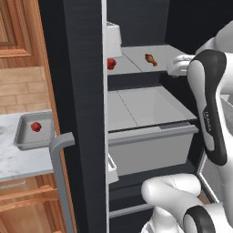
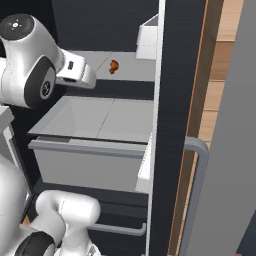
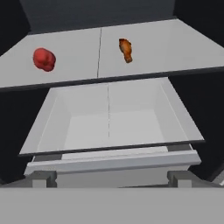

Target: Place one bell pepper and one chicken drumstick in each tupperware on the nearby counter, to pack two identical lunches.

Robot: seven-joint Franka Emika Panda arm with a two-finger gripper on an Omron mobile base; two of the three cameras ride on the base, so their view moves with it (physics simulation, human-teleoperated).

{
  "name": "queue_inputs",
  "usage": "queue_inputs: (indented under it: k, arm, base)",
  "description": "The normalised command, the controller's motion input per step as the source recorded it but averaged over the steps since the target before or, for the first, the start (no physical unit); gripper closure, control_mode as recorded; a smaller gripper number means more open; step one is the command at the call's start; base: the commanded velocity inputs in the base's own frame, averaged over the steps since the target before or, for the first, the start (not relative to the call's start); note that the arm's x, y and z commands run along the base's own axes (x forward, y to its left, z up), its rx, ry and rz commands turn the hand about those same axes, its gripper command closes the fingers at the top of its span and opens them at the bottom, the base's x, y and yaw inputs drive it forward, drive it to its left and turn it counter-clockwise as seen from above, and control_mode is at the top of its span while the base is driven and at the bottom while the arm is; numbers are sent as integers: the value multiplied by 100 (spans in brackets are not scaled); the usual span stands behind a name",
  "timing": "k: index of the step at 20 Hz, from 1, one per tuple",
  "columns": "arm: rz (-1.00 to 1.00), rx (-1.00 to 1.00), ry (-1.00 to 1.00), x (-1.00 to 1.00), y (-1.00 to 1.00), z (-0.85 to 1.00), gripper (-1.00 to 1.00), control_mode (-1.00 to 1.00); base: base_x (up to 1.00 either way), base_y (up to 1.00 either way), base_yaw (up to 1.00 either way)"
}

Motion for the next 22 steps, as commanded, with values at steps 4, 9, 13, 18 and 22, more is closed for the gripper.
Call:
queue_inputs:
  k: [4,9,13,18,22]
  arm:
    - [0,0,0,65,-24,-1,-100,-100]
    - [0,0,0,65,-30,-1,-100,-100]
    - [0,0,0,79,-11,-16,-100,-100]
    - [0,0,0,83,0,-14,-100,-100]
    - [0,0,0,73,0,-9,-100,-100]
  base:
    - [0,0,0]
    - [0,0,0]
    - [0,0,0]
    - [0,0,0]
    - [0,0,0]
